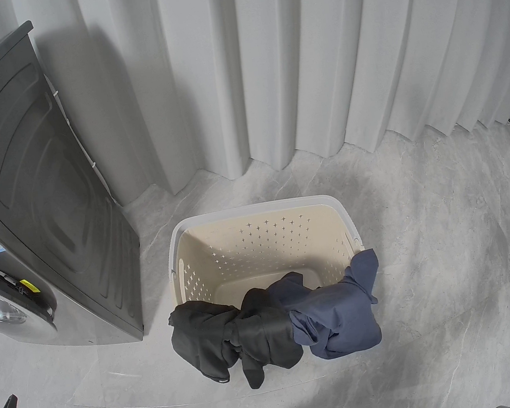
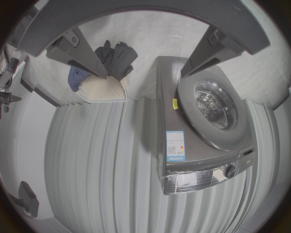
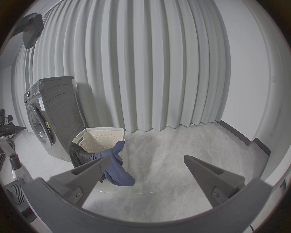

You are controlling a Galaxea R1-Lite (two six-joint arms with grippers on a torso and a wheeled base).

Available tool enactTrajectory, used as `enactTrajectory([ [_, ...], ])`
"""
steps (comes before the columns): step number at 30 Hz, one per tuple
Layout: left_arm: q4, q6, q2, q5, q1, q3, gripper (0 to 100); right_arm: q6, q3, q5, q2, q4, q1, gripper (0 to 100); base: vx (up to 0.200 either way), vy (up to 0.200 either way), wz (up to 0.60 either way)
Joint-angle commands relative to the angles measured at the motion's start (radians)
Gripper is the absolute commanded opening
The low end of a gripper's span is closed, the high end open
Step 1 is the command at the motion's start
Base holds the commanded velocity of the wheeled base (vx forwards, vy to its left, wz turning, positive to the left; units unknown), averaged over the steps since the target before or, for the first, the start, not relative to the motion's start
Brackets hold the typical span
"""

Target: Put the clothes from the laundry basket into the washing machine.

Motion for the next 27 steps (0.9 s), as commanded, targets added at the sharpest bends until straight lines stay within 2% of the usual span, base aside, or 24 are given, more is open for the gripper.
enactTrajectory([
  [1,0.0,0.0,-0.01,0.001,0.001,0.016,100,0.0,0.018,0.0,-0.018,0.0,0.001,100,0.0,0.2,0.0],
  [14,0.0,0.0,-0.01,0.001,-0.001,0.016,100,0.0,0.018,0.0,-0.018,0.0,0.001,100,0.0,0.2,0.0],
  [20,0.0,0.0,-0.01,0.001,0.001,0.016,100,0.0,0.018,0.0,-0.018,0.0,0.001,100,0.0,0.0,0.0],
  [27,0.0,0.0,-0.01,0.001,-0.001,0.016,100,0.0,0.018,-0.001,-0.018,0.0,0.001,100,-0.2,0.0,0.0],
])
